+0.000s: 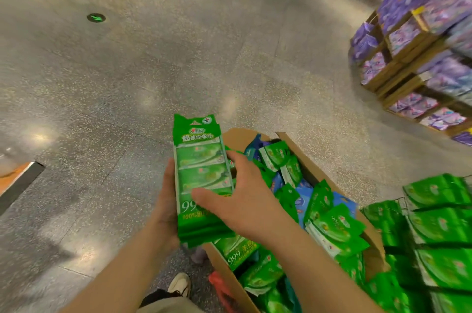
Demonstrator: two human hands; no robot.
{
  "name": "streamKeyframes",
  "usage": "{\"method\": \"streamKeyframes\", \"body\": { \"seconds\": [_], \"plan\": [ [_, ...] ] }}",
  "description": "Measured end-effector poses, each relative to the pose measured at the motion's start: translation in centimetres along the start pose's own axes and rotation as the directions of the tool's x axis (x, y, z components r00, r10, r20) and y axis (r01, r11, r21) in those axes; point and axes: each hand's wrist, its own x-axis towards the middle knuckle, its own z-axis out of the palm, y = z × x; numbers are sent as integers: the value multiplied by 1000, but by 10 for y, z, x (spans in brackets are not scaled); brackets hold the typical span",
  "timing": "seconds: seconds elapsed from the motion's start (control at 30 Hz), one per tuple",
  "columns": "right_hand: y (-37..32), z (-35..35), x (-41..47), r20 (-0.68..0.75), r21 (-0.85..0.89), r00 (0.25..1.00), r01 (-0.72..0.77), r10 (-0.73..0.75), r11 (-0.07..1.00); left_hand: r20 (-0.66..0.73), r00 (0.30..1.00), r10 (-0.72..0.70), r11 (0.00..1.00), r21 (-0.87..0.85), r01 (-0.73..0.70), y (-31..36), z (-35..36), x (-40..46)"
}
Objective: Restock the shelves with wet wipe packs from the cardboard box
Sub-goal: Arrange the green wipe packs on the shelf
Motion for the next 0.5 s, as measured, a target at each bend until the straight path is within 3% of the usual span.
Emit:
{"method": "streamKeyframes", "body": {
  "seconds": [0.07,0.13,0.17,0.2,0.27,0.37,0.43,0.5],
  "plan": [
    [7,-10,1,46,196,997,-68,60,978,-28,998,47,998,30,-47,6,-5,-2],
    [30,-12,13,-81,367,975,-165,208,916,-33,997,64,997,45,-63,12,-8,-4],
    [48,-9,20,-140,352,954,-204,266,914,-37,997,71,997,37,-69,14,-7,-6],
    [67,-4,25,-169,257,939,-251,299,933,-30,996,80,997,11,-79,18,-7,-8],
    [106,11,27,-91,11,941,-326,325,945,-41,996,82,997,-2,-82,25,-9,-8],
    [146,40,22,52,-257,947,-294,317,921,176,981,82,996,13,-85,29,-15,-9],
    [157,51,20,70,-320,956,-248,284,915,308,947,89,995,4,-95,30,-26,-7],
    [159,51,23,82,-301,957,-241,277,923,309,949,60,997,31,-74,32,-29,-4]
  ]
}}
